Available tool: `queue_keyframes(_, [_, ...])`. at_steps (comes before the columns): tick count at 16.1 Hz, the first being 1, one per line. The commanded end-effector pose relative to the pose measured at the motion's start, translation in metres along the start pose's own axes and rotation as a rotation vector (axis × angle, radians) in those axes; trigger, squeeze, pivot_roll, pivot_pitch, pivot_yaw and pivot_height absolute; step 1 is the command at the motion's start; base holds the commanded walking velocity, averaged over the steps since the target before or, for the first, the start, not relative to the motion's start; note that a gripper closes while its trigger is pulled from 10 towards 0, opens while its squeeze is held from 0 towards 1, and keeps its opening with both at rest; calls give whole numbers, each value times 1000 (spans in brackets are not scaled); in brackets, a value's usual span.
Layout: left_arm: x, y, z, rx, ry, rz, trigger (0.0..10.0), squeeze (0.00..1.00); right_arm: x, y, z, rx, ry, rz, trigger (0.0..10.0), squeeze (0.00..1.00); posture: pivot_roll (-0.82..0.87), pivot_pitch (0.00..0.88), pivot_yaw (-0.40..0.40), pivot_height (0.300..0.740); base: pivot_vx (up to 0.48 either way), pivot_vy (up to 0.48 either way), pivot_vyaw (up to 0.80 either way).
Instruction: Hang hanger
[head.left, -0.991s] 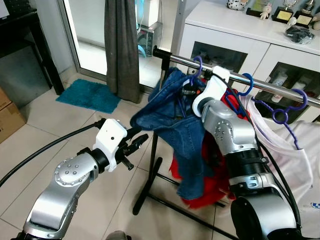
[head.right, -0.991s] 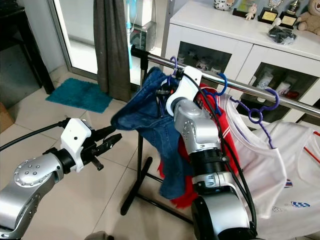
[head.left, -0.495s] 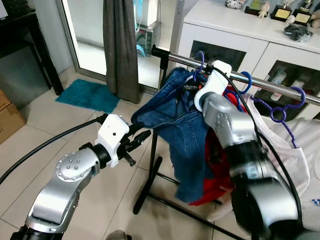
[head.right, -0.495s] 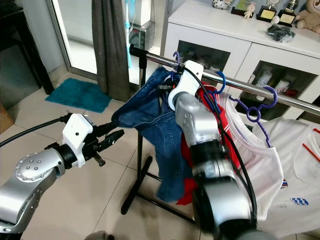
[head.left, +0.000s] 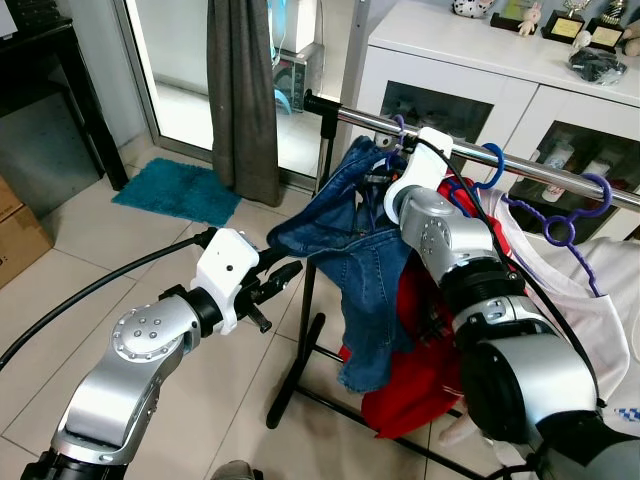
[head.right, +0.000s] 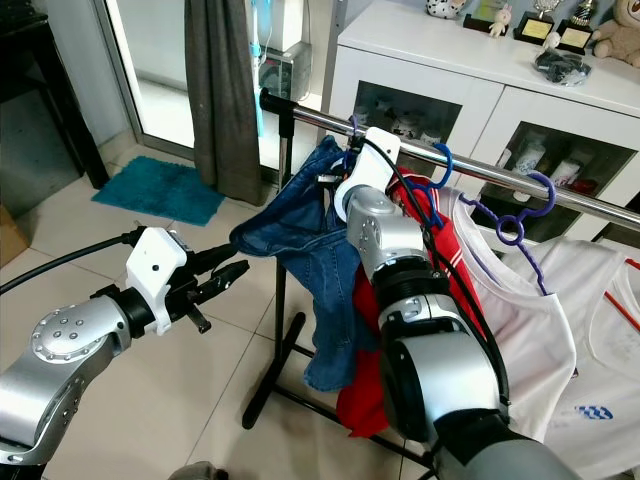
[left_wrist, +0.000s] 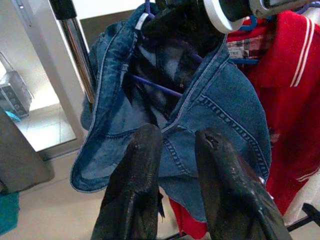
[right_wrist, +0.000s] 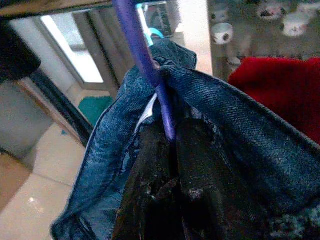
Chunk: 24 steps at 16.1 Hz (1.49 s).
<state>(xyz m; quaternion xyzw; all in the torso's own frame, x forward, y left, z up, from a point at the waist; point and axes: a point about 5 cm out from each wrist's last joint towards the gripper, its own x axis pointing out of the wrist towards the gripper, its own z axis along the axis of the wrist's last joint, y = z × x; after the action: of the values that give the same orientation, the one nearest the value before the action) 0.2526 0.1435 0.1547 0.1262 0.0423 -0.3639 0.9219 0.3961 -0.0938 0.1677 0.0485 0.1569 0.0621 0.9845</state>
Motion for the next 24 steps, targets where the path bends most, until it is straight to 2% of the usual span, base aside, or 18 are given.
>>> queue_keyframes(1, [4, 0, 3, 9, -7, -23, 10000, 0, -2, -8, -11, -35, 35, -1, 10000, 0, 77, 0, -61, 740, 0, 0, 0])
queue_keyframes(5, [9, 1, 6, 16, -19, -31, 10000, 0, -12, -31, -10, -35, 21, -10, 10000, 0, 66, 0, -52, 740, 0, 0, 0])
queue_keyframes(7, [9, 2, 7, 18, -23, -34, 10000, 0, -20, -35, -4, -42, 1, -1, 10000, 0, 56, 0, -46, 740, 0, 0, 0])
queue_keyframes(9, [12, 3, 7, 22, -27, -38, 10000, 0, -27, -31, 1, -50, -13, 28, 10000, 0, 52, 0, -43, 740, 0, 0, 0])
queue_keyframes(12, [15, 3, 8, 25, -32, -41, 10000, 0, -25, -21, -9, -51, 22, 59, 10000, 0, 56, 0, -45, 740, 0, 0, 0])
queue_keyframes(14, [16, 3, 8, 28, -32, -42, 10000, 0, -20, -7, -17, -43, 54, 85, 10000, 0, 62, 0, -48, 740, 0, 0, 0])
queue_keyframes(17, [15, 3, 8, 32, -30, -39, 10000, 0, -15, 4, -17, -37, 63, 105, 10000, 0, 64, 0, -50, 740, 0, 0, 0])
queue_keyframes(20, [17, 3, 12, -16, -64, -14, 10000, 0, -14, 9, -17, -45, 60, 126, 10000, 8, 73, 0, -66, 740, 0, 0, 0])
queue_keyframes(21, [17, 2, 13, -34, -81, -13, 10000, 0, -14, 7, -16, -44, 53, 128, 10000, 882, 73, 0, -67, 740, 0, 0, 0])
queue_keyframes(22, [16, 1, 14, -37, -93, -17, 10000, 0, -14, 4, -15, -28, 35, 139, 10000, 1000, 73, 0, -66, 740, 0, 0, 0])
queue_keyframes(24, [16, -1, 16, -38, -109, -21, 10000, 0, -16, -2, -14, -9, 5, 157, 10000, 1000, 73, 0, -64, 740, 0, 0, 0])
